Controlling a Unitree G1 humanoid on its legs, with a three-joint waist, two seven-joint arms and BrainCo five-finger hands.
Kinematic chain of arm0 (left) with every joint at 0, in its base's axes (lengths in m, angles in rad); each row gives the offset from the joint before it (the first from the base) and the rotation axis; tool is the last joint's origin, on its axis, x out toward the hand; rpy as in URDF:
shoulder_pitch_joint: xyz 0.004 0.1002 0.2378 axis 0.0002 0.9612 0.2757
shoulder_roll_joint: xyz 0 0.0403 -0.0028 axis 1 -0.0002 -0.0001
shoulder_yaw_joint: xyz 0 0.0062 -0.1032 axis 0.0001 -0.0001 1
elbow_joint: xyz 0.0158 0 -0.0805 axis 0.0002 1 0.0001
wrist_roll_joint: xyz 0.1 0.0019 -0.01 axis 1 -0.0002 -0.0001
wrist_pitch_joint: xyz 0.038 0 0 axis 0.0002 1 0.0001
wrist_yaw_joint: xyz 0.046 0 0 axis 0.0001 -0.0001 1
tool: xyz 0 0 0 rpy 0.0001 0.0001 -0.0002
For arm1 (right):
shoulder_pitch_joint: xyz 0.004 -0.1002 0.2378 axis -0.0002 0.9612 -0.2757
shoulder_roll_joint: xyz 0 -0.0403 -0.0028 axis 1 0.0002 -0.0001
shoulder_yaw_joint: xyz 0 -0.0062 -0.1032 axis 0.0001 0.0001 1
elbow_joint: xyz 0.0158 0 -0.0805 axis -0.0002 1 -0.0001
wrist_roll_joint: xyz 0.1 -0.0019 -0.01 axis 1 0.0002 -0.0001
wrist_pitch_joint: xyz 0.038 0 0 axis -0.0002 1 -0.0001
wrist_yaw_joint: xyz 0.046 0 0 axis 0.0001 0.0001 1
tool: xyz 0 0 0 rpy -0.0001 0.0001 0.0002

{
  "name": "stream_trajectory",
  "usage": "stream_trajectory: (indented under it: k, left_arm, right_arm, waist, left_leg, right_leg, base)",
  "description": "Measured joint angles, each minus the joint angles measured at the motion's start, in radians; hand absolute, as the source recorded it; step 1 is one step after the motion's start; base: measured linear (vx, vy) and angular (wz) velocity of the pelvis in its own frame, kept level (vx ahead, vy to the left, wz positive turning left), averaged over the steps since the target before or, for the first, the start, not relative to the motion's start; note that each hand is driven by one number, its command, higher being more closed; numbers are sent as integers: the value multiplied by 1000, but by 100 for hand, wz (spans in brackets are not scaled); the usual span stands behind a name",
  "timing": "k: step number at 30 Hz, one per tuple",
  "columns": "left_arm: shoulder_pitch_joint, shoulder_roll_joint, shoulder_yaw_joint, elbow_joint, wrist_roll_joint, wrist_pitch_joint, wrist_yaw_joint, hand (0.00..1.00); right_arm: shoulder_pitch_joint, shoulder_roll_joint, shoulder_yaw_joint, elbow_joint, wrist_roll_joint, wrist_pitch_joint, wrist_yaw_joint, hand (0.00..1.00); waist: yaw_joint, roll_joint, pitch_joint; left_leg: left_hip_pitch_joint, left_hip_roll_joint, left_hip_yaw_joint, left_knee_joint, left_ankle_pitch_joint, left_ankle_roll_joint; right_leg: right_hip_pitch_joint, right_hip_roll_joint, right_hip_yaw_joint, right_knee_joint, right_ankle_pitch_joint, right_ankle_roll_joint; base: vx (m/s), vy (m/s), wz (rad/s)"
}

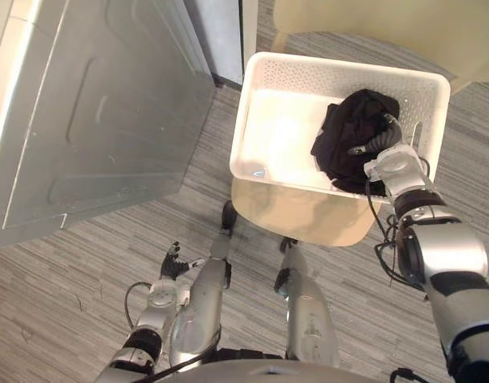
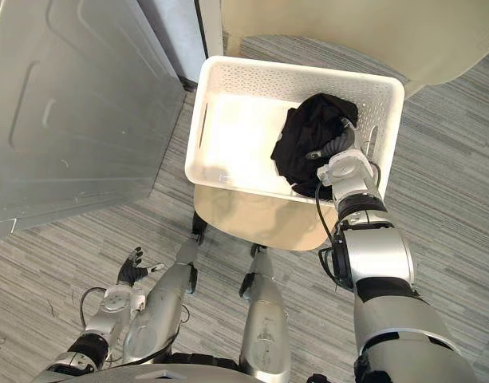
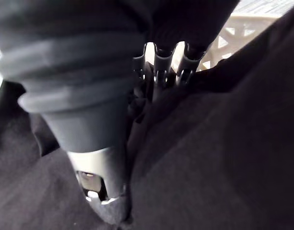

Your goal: Pick up the laundry basket with both hands and put the clothes into the washing machine.

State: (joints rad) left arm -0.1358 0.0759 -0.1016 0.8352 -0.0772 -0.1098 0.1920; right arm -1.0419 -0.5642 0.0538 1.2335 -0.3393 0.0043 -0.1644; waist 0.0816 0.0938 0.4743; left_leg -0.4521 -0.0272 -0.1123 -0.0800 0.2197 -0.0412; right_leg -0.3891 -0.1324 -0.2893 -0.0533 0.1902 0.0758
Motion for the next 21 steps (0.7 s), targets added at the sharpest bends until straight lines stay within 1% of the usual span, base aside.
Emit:
stream_trajectory:
  k: [2, 3, 9, 13, 16, 21]
  left_arm:
    - [-1, -2, 0, -1, 0, 0, 2, 0]
    - [-4, -2, 0, 0, 0, 0, 3, 0]
    - [-32, -8, -1, -2, -1, 0, 18, 0]
    - [-37, -9, -1, -2, -9, -1, 22, 0]
    - [-38, -18, 0, -2, -10, -2, 24, 0]
    - [-38, -19, 0, 0, -32, -2, 25, 0]
  right_arm:
    - [0, 0, 5, 0, 0, 0, 0, 0]
    - [0, 0, 5, 0, 0, 0, -1, 100]
    - [8, -2, 19, 1, 0, 0, -25, 100]
    - [9, -6, 20, 1, -1, 0, -25, 100]
    - [12, -3, 20, 1, -1, 0, -24, 100]
    - [19, 7, 20, 2, 0, 2, -20, 100]
  waist:
    - [0, 1, 0]
    - [0, 1, 0]
    - [2, 1, 1]
    - [5, 7, 3]
    - [9, 17, 8]
    - [21, 17, 8]
  left_leg:
    - [0, 0, 0, 0, 0, 0]
    - [0, 0, -1, -1, 0, 0]
    - [-3, 0, -7, -5, 0, 0]
    - [-5, 0, -12, -1, 0, 0]
    - [-9, 0, -20, 0, 7, 1]
    - [-10, 2, -23, 1, 8, 0]
  right_leg:
    - [0, 0, 0, 0, 0, 0]
    - [0, 0, 0, 0, 0, 0]
    - [0, 1, -5, 0, -1, 0]
    - [-1, 2, -9, 0, -2, -2]
    - [0, 2, -19, 0, -4, -4]
    - [0, 4, -21, 0, -5, -5]
  base:
    - [0, 0, 0]
    - [0, 0, 0]
    - [11, 5, 1]
    - [38, 11, 3]
    - [50, 8, 7]
    - [32, 8, 2]
